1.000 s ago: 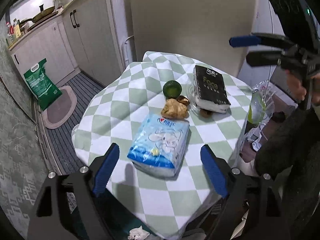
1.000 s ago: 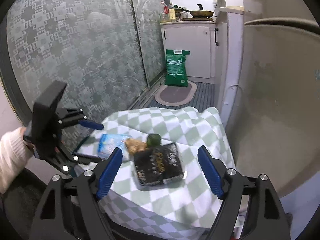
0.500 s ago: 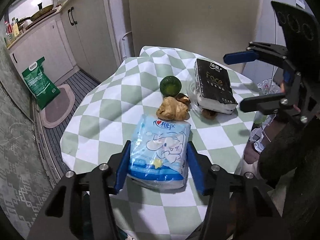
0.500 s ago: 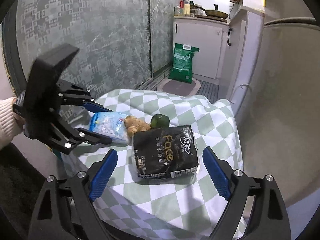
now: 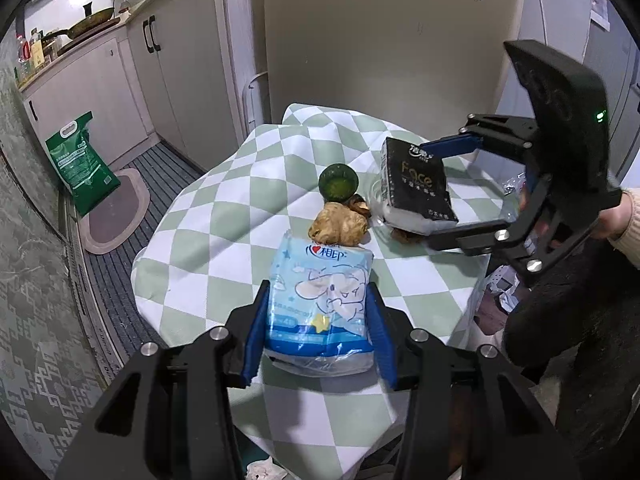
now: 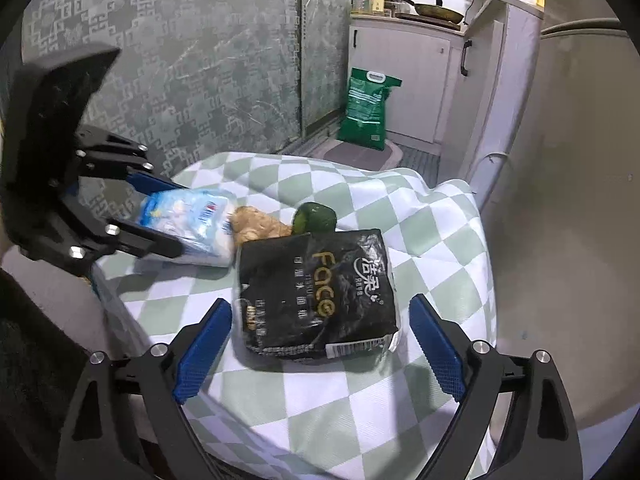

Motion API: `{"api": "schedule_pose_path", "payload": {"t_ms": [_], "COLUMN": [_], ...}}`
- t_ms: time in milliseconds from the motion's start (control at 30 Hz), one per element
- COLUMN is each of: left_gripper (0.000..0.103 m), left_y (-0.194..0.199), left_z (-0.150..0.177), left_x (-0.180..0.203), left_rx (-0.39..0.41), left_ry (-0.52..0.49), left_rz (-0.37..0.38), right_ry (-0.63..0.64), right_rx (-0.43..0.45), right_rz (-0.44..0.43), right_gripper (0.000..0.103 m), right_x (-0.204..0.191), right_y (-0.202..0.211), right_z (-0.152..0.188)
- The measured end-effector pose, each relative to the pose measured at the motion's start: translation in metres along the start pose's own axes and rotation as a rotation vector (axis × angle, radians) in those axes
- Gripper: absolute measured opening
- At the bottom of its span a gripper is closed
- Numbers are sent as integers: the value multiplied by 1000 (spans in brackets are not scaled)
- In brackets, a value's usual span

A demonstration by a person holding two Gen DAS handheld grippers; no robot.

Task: Collect trash
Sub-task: 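Grasp and lift the black Face tissue pack with the right gripper while the left holds the blue pack, then carry the blue pack with the left gripper while the right gripper carries the black pack to the bin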

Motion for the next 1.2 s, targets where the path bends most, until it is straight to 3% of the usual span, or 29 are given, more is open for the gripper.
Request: {"api": "schedule_pose_path", "payload": {"t_ms": [300,367,533,900,1200], "left_gripper": [48,48,48,48,48], "left_y": [3,4,6,24,45], "left_z": [2,3,3,-2,2], "left_x": [3,4,4,2,14], "left_rx": [-2,-3,1,58,91], "left_ry": [-6,-5,0,75,132], "left_rz": [8,8,11,-8,-75], "right_ry": [-45,-39,-34,-89,-94], "right_rx": [-1,-6,-8,58,88], "right_rz": [-15,-16,-9,-18,-12], "right_gripper": [91,83,75,75,75], "right_x": [6,5,5,11,-10], "right_y": [-7,-9,-9,23,55], "right_z": [-1,0,-1,-14,-18]}}
Point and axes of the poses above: each gripper's, at about its wrist camera, not at the fingertips, and y roughly against the way its jaws point, x to its right, z to its underside, the point moved 7 cm from there along -y, roughly the way its jaws point, and after that the axes turned 3 degrees about x, right-handed, at the moved point
